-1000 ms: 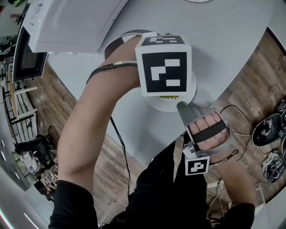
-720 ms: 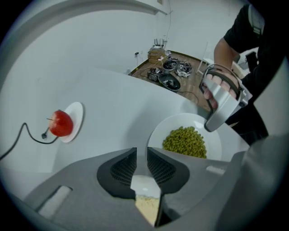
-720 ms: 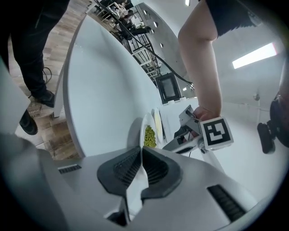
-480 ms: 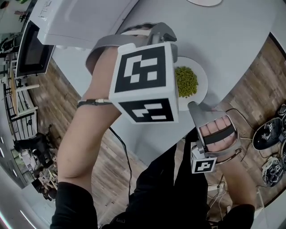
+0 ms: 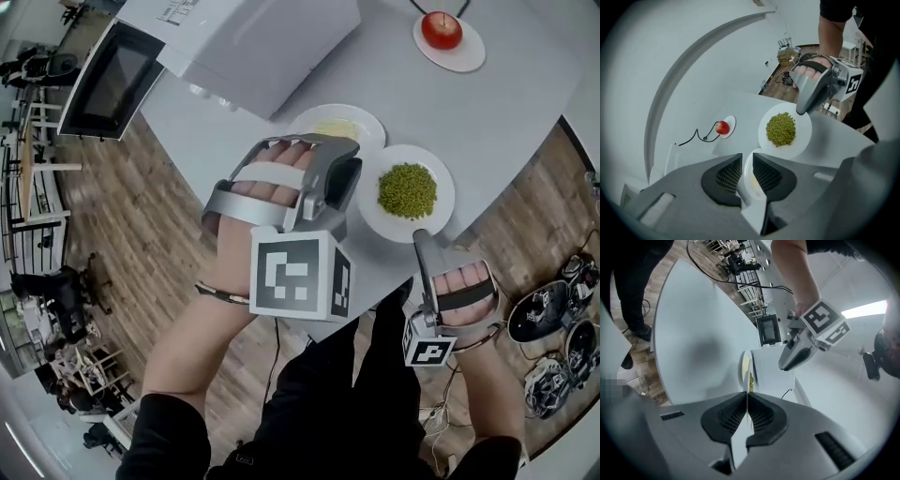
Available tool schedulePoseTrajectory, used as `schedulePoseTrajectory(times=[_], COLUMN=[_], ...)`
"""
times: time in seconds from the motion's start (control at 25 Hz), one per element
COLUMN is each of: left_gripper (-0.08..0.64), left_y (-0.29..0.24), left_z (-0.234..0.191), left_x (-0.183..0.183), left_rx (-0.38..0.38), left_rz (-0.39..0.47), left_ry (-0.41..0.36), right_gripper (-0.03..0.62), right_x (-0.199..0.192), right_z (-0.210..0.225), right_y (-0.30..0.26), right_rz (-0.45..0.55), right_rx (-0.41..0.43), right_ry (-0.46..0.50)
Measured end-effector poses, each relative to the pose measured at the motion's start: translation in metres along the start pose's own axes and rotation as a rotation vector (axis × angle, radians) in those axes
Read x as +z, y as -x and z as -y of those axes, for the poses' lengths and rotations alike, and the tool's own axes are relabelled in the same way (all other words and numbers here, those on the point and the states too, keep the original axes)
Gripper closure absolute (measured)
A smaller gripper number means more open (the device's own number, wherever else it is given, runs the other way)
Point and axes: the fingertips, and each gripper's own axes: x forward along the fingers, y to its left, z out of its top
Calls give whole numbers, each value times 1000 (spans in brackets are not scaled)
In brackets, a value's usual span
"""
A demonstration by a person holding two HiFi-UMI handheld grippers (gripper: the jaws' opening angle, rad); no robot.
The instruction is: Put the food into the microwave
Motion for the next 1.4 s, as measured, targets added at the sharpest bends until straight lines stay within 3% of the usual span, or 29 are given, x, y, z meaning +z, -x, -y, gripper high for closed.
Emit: schedulePoseTrajectory(times=[0.2,0.4,0.76,1.08,1.4], left_gripper=[486,486,486,486,486], left_y=[41,88,182,223,244], left_z=[3,-1,-28,-25,-4], left_x=[-9,-15,-29,-28,-46], left_rx=[39,20,112,181,224], left_rz=[-18,17,71,15,-59], left_ry=[-33,29,101,130,175], right_gripper=[572,572,571,572,571], right_x=[0,12,35,51,72], right_z=[49,108,187,232,240], right_y=[5,14,38,63,74], right_rz=[-30,-60,-125,-50,53], right_rx=[-40,-95,-173,-243,-266], right_ry=[7,13,6,6,29])
